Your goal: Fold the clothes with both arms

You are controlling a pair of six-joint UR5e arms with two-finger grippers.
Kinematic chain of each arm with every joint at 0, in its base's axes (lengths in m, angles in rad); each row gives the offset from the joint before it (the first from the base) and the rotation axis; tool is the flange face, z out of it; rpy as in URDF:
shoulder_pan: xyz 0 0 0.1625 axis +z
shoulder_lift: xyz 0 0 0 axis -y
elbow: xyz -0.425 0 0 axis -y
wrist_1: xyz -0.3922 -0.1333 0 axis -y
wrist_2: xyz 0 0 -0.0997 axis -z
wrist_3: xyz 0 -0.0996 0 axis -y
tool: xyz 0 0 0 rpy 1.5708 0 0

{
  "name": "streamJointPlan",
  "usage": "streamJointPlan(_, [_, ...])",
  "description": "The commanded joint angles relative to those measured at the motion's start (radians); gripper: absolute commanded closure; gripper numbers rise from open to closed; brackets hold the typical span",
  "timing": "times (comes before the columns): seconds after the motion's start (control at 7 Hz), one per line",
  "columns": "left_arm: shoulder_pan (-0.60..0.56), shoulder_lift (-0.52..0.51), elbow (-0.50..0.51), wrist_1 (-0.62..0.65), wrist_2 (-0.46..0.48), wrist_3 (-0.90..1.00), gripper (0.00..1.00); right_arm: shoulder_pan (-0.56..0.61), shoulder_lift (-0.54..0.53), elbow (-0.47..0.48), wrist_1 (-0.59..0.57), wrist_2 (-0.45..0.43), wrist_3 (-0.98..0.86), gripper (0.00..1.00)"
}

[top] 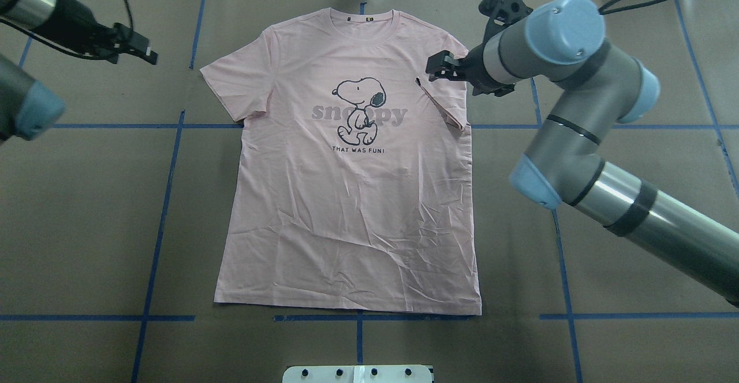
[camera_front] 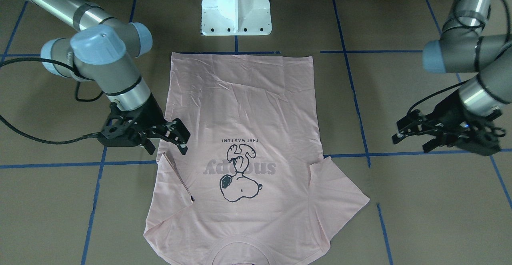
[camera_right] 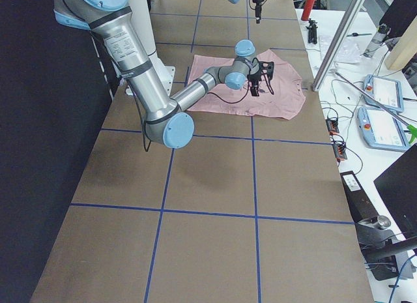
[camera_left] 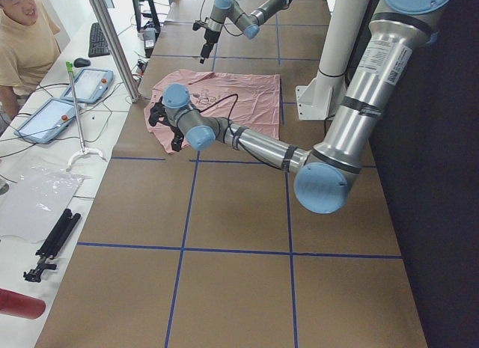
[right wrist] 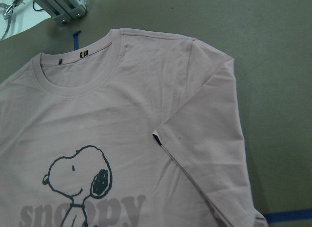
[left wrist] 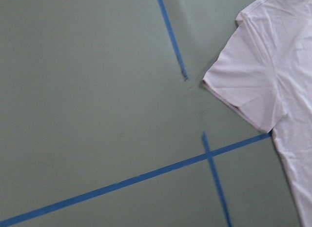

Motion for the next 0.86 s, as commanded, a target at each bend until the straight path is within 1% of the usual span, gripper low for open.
streamJointPlan(0.0, [0.106,-0.176,0.354,-0.231,0.199,-0.119,0.04,0.043,-0.152,0.157,0.002,0.096,0.001,0.00])
streamJointPlan(0.14, [0.122,-0.178,0.400,-0.277,0.271,-0.125,0.16,0.043,-0.175,0.162,0.007,0.093,0.001,0.00])
streamJointPlan(0.29, [0.133,-0.213,0.461,-0.282,0.327,-0.125,0.22,0.043,-0.181,0.173,0.007,0.090,0.002,0.00])
streamJointPlan(0.43, [0.137,-0.216,0.475,-0.309,0.328,-0.125,0.26,0.043,-0.190,0.180,0.005,0.087,0.005,0.00])
streamJointPlan(0.57, [0.142,-0.225,0.497,-0.329,0.328,-0.125,0.27,0.043,-0.201,0.180,0.007,0.085,0.004,0.00])
streamJointPlan(0.71, [0.145,-0.227,0.497,-0.331,0.328,-0.125,0.33,0.039,-0.198,0.174,0.007,0.084,0.011,0.00])
